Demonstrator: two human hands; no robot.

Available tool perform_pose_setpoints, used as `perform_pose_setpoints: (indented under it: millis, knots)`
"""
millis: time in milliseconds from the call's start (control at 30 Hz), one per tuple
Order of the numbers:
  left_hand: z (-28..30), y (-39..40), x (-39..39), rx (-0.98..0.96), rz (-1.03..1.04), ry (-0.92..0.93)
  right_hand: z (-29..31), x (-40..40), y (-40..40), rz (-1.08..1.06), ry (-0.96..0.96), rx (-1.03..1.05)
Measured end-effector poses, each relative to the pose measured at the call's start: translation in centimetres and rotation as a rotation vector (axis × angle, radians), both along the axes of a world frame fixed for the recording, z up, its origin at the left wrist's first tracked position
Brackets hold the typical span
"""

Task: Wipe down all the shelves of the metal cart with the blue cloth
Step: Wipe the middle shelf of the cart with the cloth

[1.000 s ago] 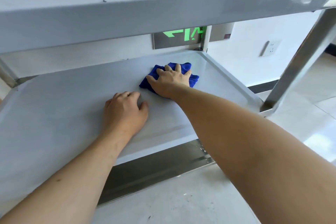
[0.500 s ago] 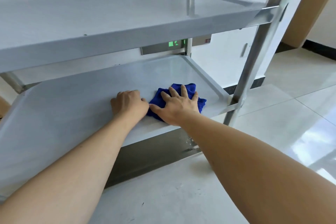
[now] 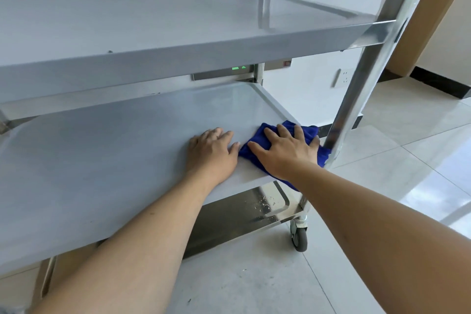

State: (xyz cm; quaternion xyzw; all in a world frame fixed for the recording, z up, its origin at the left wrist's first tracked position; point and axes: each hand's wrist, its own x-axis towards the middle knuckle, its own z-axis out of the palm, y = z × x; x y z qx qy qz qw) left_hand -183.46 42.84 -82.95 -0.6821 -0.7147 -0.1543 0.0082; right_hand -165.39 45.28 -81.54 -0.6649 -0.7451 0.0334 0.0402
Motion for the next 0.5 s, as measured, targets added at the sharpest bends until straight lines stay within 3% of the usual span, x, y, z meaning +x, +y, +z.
perform_pose_setpoints:
  millis: [500]
  knots:
    - [-0.1,-0.4,0.4,0.072,0.001,-0.030,0.2,-6.8,13.4,-0.002,0.009,0.027]
